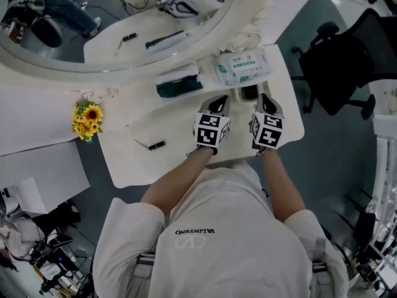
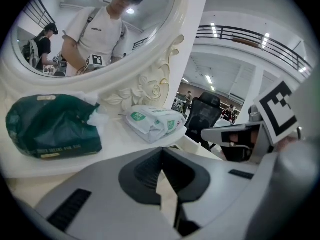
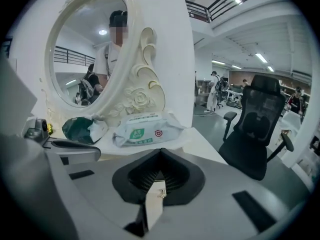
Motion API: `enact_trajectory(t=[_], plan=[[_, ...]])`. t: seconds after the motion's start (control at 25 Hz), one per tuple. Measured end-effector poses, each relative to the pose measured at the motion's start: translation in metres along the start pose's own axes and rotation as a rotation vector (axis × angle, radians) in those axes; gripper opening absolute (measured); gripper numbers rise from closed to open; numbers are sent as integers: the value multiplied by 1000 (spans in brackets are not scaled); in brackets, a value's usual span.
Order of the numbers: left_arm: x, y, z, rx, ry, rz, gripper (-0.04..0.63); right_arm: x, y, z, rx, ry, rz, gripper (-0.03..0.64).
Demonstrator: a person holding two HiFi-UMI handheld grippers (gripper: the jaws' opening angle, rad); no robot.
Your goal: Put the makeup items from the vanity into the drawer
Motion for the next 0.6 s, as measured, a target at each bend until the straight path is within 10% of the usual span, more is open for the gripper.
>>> enact_trajectory(t=[0.6], plan=[[147, -31, -93, -84, -205, 290, 0, 21, -29, -31, 52, -82, 90, 9]])
Point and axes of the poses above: the fingertips, and each gripper's own axes: x backward along the fingers, z to its right, y out of its underside, the point moved 4 cm from there along x, backward along the fingers, and after that the axes turned 11 degrees about -y, right-handed, at the moved point
